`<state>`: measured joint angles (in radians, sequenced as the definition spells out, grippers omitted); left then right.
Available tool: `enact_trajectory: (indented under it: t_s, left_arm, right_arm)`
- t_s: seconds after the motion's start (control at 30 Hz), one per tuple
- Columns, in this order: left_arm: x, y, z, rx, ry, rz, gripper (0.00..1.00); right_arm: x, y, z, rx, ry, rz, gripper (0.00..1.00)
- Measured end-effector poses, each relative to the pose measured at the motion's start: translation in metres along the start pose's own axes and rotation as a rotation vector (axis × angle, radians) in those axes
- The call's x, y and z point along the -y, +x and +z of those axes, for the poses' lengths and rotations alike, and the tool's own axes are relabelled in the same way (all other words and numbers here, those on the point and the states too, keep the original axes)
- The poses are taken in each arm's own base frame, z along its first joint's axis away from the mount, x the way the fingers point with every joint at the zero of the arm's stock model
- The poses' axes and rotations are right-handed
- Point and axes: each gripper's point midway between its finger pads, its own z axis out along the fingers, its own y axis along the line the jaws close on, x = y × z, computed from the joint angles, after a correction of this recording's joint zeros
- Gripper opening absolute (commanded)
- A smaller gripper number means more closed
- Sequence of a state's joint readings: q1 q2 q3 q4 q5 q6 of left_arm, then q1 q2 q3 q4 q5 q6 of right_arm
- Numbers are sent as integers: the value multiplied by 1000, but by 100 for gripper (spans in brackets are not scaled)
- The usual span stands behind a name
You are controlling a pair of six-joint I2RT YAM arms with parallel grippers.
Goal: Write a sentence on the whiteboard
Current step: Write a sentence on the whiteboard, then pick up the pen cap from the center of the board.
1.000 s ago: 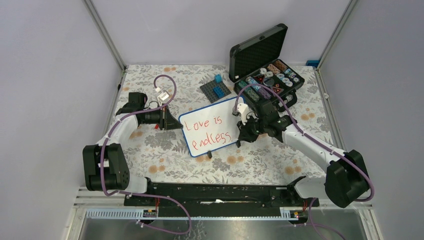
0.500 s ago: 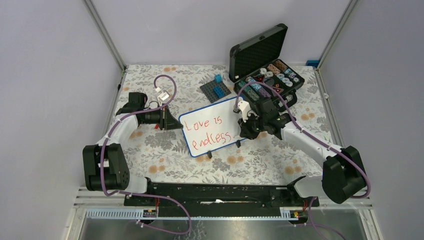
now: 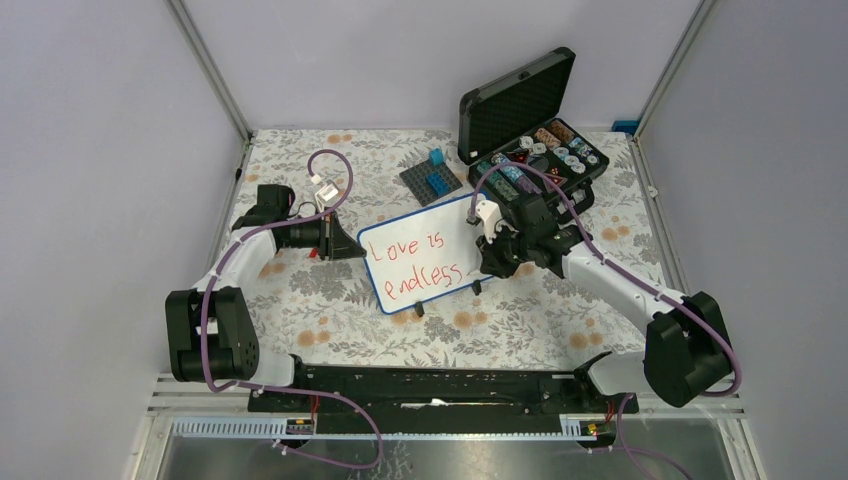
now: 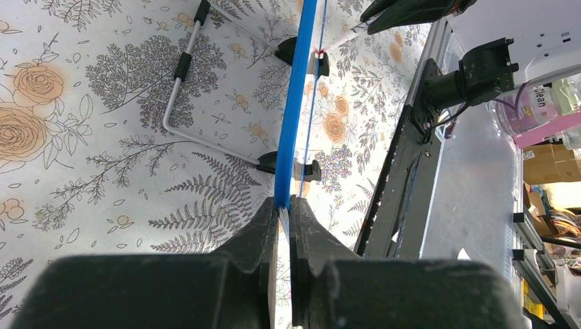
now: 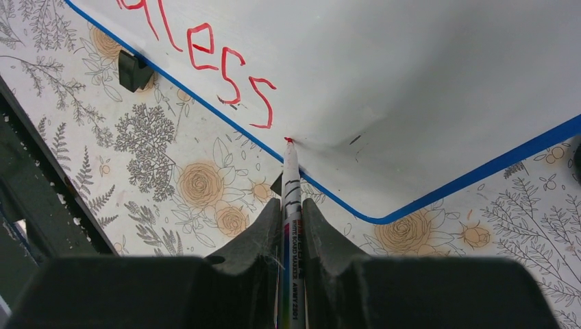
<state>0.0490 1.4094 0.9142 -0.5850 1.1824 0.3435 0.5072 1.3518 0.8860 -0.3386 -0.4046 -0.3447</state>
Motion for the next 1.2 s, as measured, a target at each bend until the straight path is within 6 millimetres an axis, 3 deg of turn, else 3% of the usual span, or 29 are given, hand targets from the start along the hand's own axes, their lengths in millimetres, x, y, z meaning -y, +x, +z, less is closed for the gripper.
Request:
enact_trajectory:
  t_s: [0.1,0.3,0.4,0.57,0.67,0.73,0.9,1.03,1.2]
  left_arm:
    - [0,0,0,-1,-2,0,24]
    - [-1,3,0,-27,-26,13,49]
    - [5,-7,-6,-20,-40,38,54]
    - [8,-46,-34,62,-114,117,56]
    - [-7,-65,-64,117,-229,137,56]
    - [-23,-66,-82,132,-317,123,55]
    - [-69,-44,-112,80,-566,63,53]
    - [-95,-3,-114,-13,-667,-22,52]
    - [-121,25,-110,-106,-727,-93,51]
  right_arm:
    - [-1,-4,-4,5,-6,-3,0]
    - [-13,-26,-21,55,-69,-30,0]
    - [-23,-36,-29,74,-115,-39,0]
    - [-36,-44,-40,91,-176,-42,0]
    - [-44,-45,-45,96,-211,-35,0]
    - [-48,-46,-47,99,-226,-27,0]
    - [-57,-47,-50,105,-271,6,0]
    - [-63,-50,-52,112,-302,34,0]
    - [-70,-52,-54,118,-336,57,0]
